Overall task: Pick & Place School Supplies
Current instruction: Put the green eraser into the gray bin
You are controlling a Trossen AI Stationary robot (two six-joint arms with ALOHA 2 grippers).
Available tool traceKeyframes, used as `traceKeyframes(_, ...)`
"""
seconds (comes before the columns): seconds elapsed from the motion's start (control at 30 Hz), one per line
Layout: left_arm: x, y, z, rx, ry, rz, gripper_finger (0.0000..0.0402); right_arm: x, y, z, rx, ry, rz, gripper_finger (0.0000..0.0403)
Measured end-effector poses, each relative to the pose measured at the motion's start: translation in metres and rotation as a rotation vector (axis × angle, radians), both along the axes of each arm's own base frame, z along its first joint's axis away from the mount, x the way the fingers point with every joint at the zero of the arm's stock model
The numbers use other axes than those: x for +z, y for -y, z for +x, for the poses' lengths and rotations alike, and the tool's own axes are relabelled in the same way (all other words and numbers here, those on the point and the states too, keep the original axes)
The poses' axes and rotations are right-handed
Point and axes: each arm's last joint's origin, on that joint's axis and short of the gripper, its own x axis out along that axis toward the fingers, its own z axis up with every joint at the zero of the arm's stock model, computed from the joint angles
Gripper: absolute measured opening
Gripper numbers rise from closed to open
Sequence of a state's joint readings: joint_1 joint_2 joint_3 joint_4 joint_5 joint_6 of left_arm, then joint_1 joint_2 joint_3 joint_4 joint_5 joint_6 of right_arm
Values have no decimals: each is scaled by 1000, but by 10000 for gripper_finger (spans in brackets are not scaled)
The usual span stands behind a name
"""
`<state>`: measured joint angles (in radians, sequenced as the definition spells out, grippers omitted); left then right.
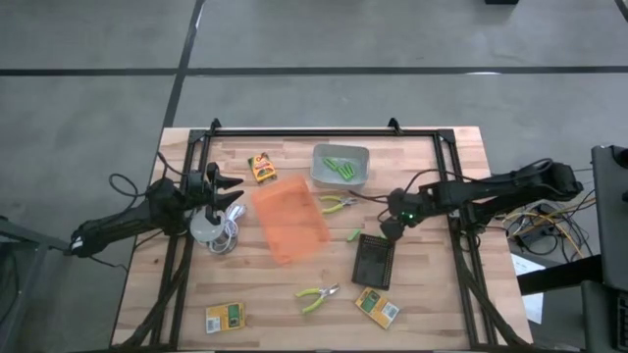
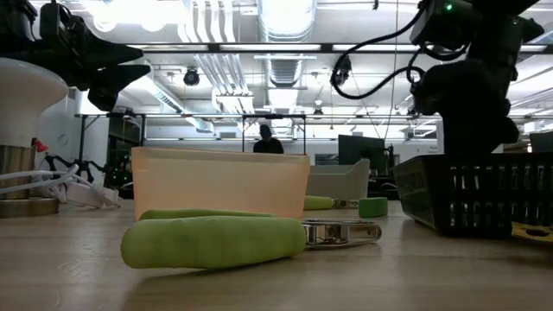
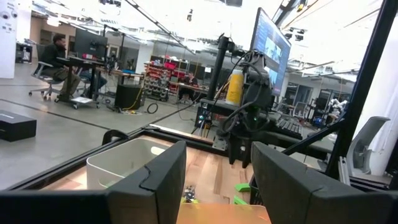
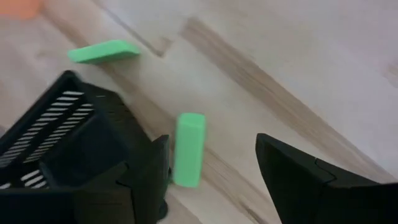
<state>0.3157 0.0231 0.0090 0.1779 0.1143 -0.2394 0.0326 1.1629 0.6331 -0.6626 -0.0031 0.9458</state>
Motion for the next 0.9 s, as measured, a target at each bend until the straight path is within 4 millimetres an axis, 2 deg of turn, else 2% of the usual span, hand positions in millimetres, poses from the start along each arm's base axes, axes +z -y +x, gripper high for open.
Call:
traceKeyframes(0.37,0,0,0,0,0,0,188,-3,-1,3,195,9,-40,221)
traceKeyframes(0.6,0,0,0,0,0,0,188,-17,-2,10,436,45,-124,221)
traceKeyframes(0.9,0,0,0,0,0,0,188,-40,-4,8,528,90,-102,221)
